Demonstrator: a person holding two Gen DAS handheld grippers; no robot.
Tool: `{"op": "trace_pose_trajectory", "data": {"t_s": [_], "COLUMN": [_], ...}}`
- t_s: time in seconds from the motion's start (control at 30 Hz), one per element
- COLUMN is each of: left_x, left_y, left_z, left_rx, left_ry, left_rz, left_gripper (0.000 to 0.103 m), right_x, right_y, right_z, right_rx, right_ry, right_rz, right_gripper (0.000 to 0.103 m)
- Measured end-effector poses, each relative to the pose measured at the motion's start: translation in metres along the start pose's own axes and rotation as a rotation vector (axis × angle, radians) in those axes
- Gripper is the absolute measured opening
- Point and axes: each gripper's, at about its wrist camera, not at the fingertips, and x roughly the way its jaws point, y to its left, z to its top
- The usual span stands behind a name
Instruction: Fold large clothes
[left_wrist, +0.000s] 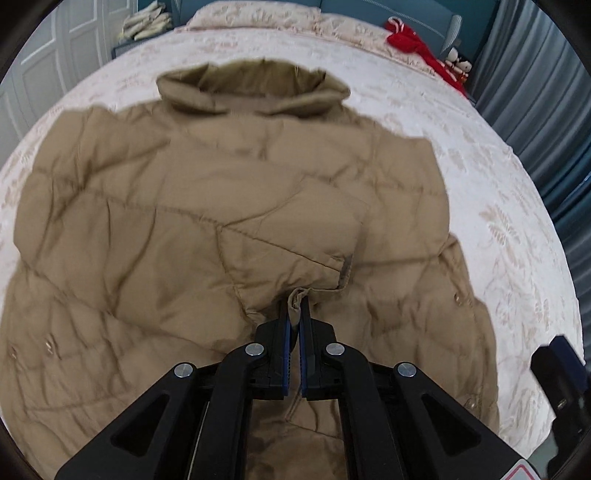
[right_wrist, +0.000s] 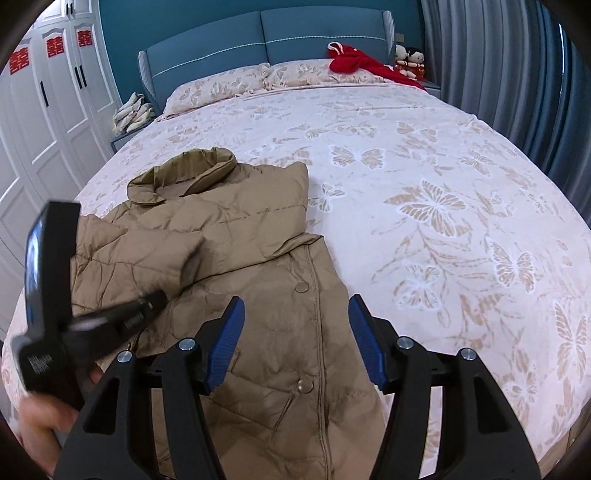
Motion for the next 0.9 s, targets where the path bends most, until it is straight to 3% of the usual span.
{"op": "trace_pose_trajectory", "data": {"t_s": [0.1, 0.17, 0.27, 0.37, 0.47, 0.6, 0.77, 0.83, 0.9], "left_x": [-0.004, -0.013, -0.046, -0.082, -0.100, -0.095, -0.079, -0.074, -0.063], "left_y": [0.002, 0.008, 0.030, 0.069, 0.122, 0.205, 0.276, 0.290, 0.298], "left_z": [-0.005, -0.007, -0.009, -0.011, -0.011, -0.005, -0.003, -0.001, 0.003], "left_rx": [-0.020, -0.045, -0.108, -0.158, -0.233, -0.415, -0.631, -0.691, -0.741], "left_ry": [-0.025, -0.028, -0.101, -0.180, -0.206, -0.201, -0.199, -0.198, -0.183], "left_rz": [-0.028, -0.107, -0.148, -0.194, -0.145, -0.087, -0.174, -0.228, -0.261], "left_gripper": [0.013, 0.054, 0.071, 0.080, 0.081, 0.081, 0.080, 0.080, 0.079], "right_x": [0.005, 0.007, 0.011, 0.017, 0.028, 0.056, 0.098, 0.108, 0.110], "right_y": [0.003, 0.006, 0.012, 0.022, 0.040, 0.071, 0.096, 0.101, 0.106], "right_z": [0.000, 0.001, 0.004, 0.006, 0.008, 0.006, 0.000, -0.001, 0.005], "right_rx": [-0.002, 0.002, 0.020, 0.039, 0.054, 0.067, 0.130, 0.147, 0.126], "right_ry": [0.010, 0.018, 0.032, 0.050, 0.077, 0.138, 0.244, 0.257, 0.260], "right_rz": [0.010, 0.021, 0.063, 0.121, 0.193, 0.261, 0.313, 0.307, 0.309], "right_gripper": [0.056, 0.057, 0.060, 0.062, 0.065, 0.065, 0.065, 0.053, 0.005]}}
